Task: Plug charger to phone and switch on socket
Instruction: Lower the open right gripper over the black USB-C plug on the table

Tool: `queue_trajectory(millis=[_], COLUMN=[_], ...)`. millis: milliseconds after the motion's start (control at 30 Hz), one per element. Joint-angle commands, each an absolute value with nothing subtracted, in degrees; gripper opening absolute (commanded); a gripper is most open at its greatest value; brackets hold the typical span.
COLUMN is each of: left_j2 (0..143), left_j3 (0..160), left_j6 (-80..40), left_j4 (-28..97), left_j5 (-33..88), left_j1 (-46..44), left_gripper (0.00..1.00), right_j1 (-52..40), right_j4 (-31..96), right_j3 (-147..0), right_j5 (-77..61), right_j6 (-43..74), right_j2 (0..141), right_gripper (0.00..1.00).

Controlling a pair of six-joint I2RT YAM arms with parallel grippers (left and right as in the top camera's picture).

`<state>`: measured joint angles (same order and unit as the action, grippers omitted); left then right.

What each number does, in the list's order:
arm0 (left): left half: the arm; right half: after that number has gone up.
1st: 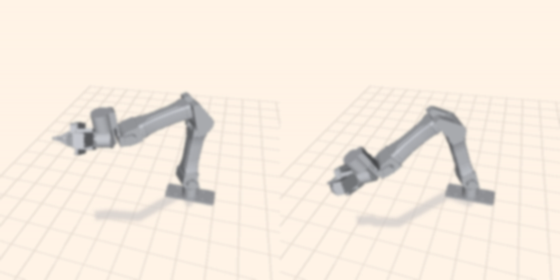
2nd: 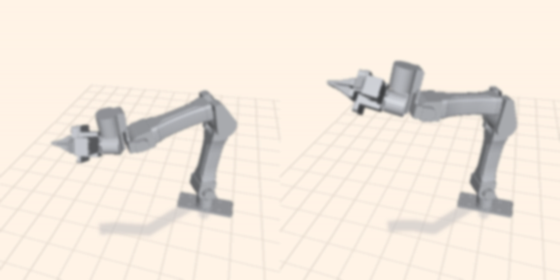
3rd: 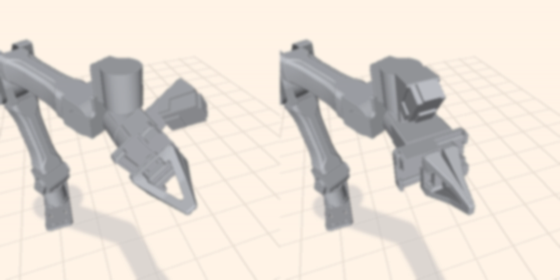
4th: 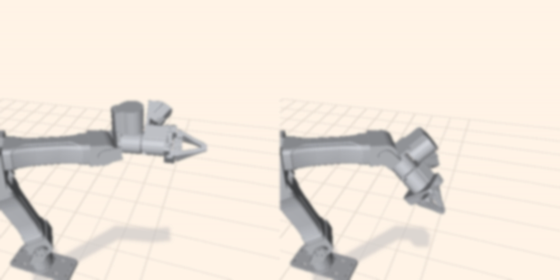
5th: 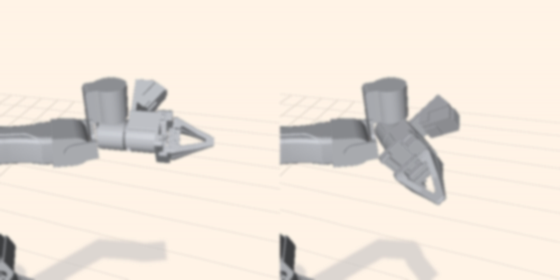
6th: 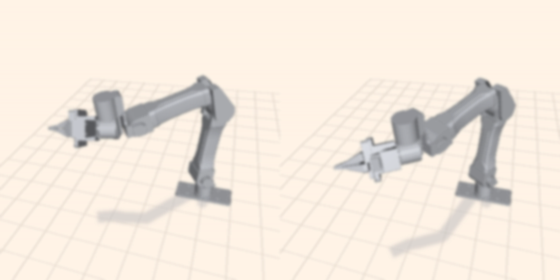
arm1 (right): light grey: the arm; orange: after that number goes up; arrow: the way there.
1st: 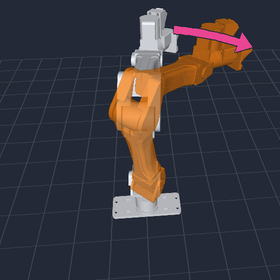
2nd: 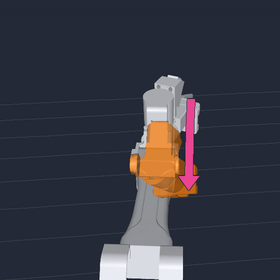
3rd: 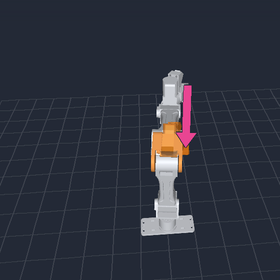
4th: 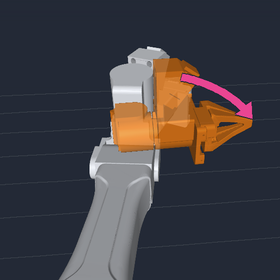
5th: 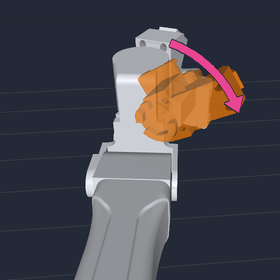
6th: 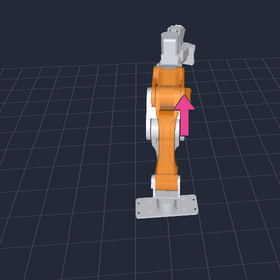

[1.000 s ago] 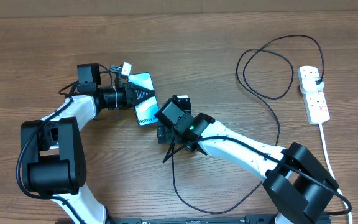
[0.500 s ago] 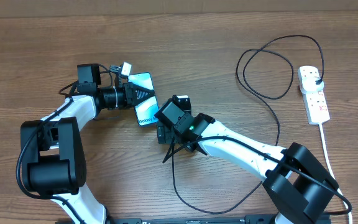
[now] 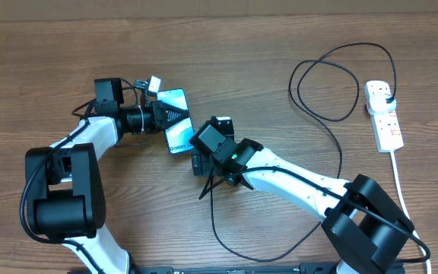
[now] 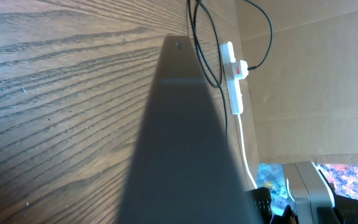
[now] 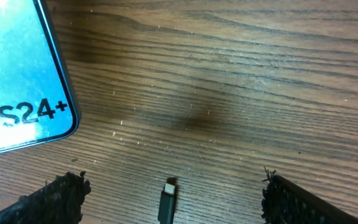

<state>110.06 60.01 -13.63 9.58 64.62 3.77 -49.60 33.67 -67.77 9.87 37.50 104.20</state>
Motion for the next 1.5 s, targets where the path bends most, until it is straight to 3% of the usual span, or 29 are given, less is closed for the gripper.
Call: queue_trajectory(millis=[0,1467], left_j2=[108.31,108.31], left_j3=[60.23,60.23], left_j6=[-14.39,-15.51], left_j4=[9.37,9.21], left_j5=[66.00,66.02], left_j1=[3.73,3.73], left_gripper=[0.04,0.04], right_j1=[-49.71,-49.71], right_j4=[33.43,34.09], right_j3=[-68.23,-67.85], right_j5=[10.50,11.07], right_j6=[37.69,37.74], right_j2=[104.62,104.64], right_gripper=[0.94,0.94])
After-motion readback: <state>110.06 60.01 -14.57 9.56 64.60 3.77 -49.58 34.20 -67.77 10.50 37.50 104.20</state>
